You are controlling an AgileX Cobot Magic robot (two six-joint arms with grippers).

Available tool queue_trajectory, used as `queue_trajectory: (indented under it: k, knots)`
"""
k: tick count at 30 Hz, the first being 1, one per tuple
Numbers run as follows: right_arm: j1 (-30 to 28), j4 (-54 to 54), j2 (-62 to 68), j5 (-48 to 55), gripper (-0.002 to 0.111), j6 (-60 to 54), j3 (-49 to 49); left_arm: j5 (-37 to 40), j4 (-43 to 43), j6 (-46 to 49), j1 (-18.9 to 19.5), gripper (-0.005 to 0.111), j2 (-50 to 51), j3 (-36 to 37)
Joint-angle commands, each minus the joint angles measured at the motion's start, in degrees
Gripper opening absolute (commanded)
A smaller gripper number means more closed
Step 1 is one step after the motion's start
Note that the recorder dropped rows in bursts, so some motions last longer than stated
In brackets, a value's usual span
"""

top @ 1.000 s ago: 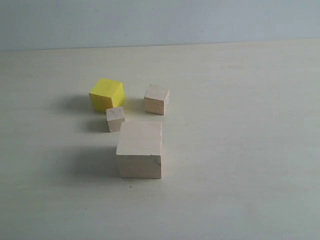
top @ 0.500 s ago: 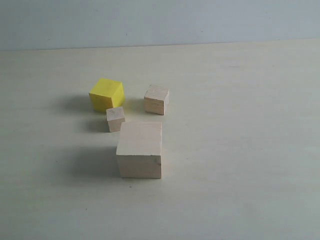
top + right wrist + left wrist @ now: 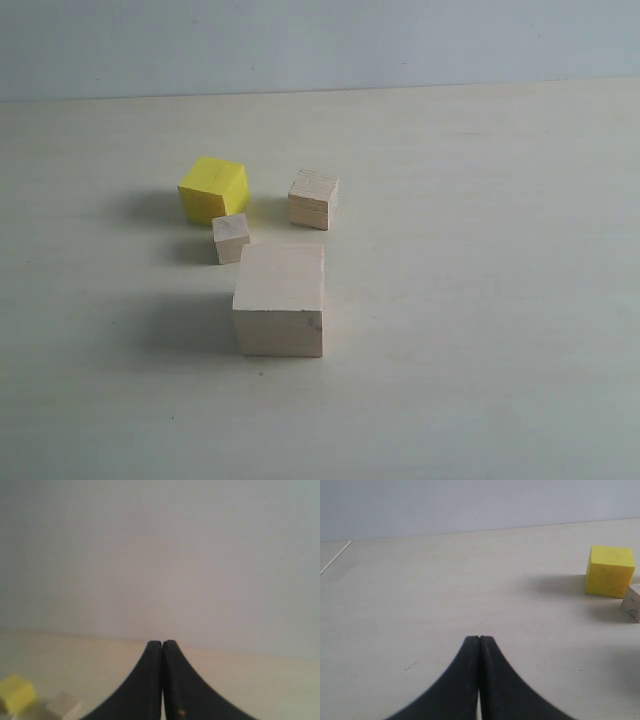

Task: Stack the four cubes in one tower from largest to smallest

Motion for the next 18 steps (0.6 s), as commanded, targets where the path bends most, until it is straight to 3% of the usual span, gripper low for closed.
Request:
queue_trajectory:
  k: [1,7,18]
  knots:
    - [5.42,15.95,7.03,10.52,0.0,-19.78,-1.69,-0.05,-0.25,-0.29,-0.37,0.0,-0.34,0.12]
    - [8.86,29.96,13.44,19.1,0.0,-42.27,-1.78,-0.05,-0.25,-0.29,-0.37,0.0,-0.34,0.12]
    - [8.86,32.89,15.02,18.35,0.0,-43.44,-1.78,-0.05,-0.25,-0.29,-0.37,0.0,-0.34,0.12]
